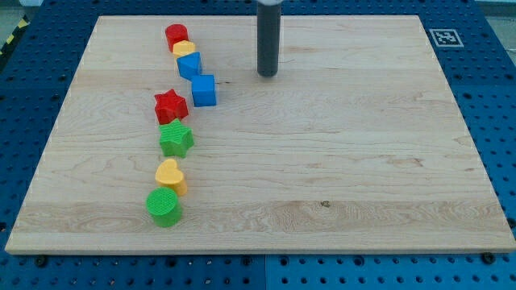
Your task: Push the blue blocks slightly to the left to form a vertical line
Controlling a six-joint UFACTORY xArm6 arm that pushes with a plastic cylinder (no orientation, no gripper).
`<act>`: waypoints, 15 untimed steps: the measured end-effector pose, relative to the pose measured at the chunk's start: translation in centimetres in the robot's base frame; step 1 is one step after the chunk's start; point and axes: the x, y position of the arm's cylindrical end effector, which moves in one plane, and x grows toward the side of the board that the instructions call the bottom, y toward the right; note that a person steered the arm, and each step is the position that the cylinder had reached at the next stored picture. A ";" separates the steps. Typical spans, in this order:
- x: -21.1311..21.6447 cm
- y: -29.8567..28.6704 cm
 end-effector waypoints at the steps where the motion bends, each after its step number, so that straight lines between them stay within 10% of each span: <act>1: 3.8 -1.5; 11: 3.3 -6.3; 15: -3.3 -8.1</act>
